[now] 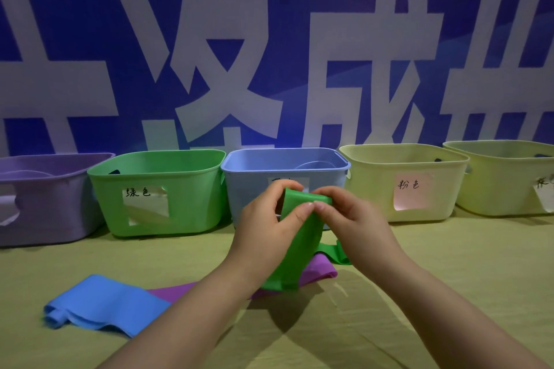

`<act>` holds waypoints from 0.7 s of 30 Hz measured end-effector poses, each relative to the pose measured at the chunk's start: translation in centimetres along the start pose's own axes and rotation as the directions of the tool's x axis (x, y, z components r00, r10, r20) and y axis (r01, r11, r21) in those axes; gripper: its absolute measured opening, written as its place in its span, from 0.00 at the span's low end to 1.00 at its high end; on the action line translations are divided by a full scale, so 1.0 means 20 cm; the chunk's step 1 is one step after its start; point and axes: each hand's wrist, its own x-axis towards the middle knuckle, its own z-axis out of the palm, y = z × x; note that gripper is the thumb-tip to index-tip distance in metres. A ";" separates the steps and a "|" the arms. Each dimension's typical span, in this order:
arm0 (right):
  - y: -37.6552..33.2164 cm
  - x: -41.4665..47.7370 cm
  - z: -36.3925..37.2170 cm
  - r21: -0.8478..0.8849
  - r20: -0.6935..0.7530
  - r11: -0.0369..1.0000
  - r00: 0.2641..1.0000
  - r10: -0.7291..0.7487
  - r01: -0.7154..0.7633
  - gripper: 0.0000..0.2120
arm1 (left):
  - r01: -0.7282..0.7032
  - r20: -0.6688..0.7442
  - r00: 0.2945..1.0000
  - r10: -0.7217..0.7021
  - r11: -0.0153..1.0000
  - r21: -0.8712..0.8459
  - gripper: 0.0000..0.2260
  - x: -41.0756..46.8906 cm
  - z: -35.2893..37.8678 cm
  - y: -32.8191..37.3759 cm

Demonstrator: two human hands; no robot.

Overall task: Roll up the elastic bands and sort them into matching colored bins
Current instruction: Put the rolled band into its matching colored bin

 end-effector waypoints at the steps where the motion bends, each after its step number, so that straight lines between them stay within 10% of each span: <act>1: 0.00 0.00 0.00 -0.010 0.001 1.000 1.000 0.006 -0.006 0.09 | -0.009 0.001 1.000 0.009 1.000 -0.006 0.07 0.00 0.00 0.00; 21: 0.01 0.00 0.00 0.069 -0.003 0.995 0.997 0.072 -0.072 0.06 | 0.004 -0.036 0.999 -0.008 0.996 -0.094 0.12 0.01 0.00 -0.01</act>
